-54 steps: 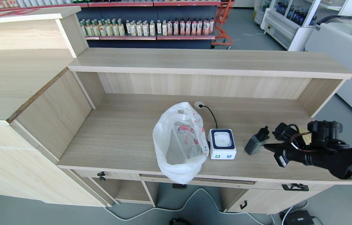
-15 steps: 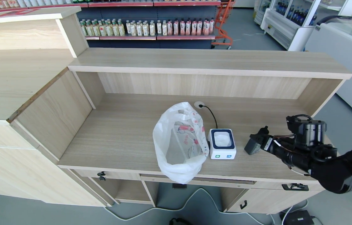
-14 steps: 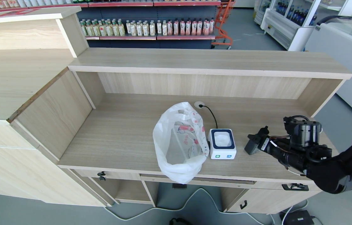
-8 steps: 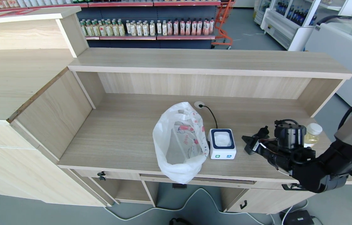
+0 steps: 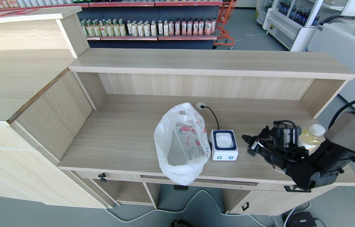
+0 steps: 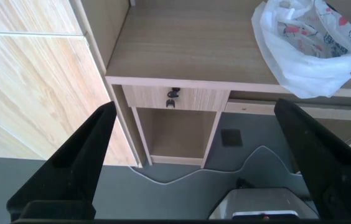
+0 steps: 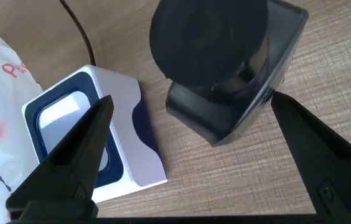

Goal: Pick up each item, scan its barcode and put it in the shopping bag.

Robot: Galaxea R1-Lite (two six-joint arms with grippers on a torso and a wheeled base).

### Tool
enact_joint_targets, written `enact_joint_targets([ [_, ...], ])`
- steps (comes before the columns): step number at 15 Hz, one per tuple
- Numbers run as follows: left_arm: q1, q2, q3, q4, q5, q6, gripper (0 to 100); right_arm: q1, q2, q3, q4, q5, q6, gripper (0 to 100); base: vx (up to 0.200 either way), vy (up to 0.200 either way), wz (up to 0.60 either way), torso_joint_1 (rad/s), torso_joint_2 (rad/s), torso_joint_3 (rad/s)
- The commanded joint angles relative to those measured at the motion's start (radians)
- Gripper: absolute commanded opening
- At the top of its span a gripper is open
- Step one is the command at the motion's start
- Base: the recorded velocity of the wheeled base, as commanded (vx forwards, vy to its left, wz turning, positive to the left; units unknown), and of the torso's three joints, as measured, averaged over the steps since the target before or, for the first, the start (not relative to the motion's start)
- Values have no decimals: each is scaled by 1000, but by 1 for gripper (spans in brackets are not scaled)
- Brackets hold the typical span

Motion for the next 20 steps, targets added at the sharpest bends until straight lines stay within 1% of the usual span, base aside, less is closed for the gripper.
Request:
enact_joint_targets([
  [1,0,0,0,0,0,-1,100,1,25,-14,0,1,0,100,0,0,0,0,0,0],
  [8,0,0,0,0,0,0,100,-14,40,-32,-21,1,-14,100,0,0,0,0,0,0],
  [11,0,0,0,0,0,-1,100,-28,45,-32,-21,1,-124,100,0,0,0,0,0,0],
  [15,0,0,0,0,0,0,100,-39,51,-34,-35,5,-307,100,0,0,0,0,0,0],
  [20,0,0,0,0,0,0,100,-21,53,-61,-55,16,-436,100,0,0,0,0,0,0],
])
